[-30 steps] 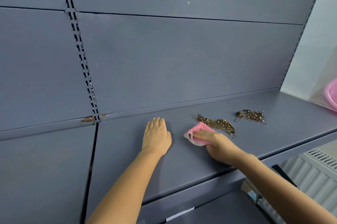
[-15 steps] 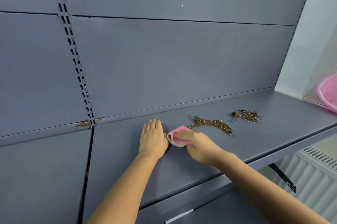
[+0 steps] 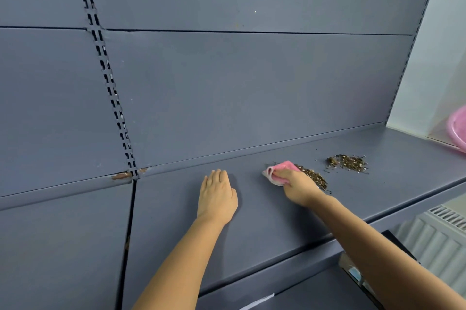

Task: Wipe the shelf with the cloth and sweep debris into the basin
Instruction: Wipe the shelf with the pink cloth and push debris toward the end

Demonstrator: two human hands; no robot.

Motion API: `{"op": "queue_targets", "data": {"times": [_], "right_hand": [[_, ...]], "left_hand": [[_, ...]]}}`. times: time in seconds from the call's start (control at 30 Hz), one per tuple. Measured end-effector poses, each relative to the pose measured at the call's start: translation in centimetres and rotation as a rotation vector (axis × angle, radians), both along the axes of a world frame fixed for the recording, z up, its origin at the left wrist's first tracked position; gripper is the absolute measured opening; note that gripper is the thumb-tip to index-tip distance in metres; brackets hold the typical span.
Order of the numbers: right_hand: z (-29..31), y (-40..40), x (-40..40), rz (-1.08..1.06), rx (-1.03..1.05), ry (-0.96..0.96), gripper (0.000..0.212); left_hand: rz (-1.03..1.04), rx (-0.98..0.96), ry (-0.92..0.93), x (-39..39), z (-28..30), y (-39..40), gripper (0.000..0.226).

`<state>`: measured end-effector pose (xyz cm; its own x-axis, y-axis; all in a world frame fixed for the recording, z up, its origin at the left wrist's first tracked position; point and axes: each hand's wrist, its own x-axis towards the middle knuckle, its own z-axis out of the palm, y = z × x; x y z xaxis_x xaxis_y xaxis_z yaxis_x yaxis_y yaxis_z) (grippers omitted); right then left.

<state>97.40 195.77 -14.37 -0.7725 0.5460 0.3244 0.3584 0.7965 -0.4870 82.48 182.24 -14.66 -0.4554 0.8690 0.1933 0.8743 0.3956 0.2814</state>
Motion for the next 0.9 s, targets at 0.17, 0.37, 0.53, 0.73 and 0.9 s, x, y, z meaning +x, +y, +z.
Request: {"op": "queue_targets", "data": {"times": [0.17,0.37,0.53,0.73,0.9], "right_hand": [[0.1,1.1,0.8,-0.184,-0.059,0.009,0.028],[1.9,-2.4,-2.4,-0.137,-0.11,0.023,0.047],[-0.7,-4.4,-6.7,0.028,-0.1,-0.159,0.035],[0.4,-2.7,-7.1,-0.078,-0.187,-0.211,0.041],[0.0,1.2,-3.4,-0.27,-0.157,-0.225,0.046]], "left_hand": [[-0.003,0.002,0.007,0.1,0.1,0.0,0.05],[-0.004,0.016,0.021,0.1,0.1,0.1,0.052],[0.011,0.042,0.017,0.0,0.0,0.1,0.048],[0.007,0.013,-0.005,0.0,0.0,0.0,0.051],[0.011,0.013,-0.007,0.0,0.0,-0.1,0.052]]}}
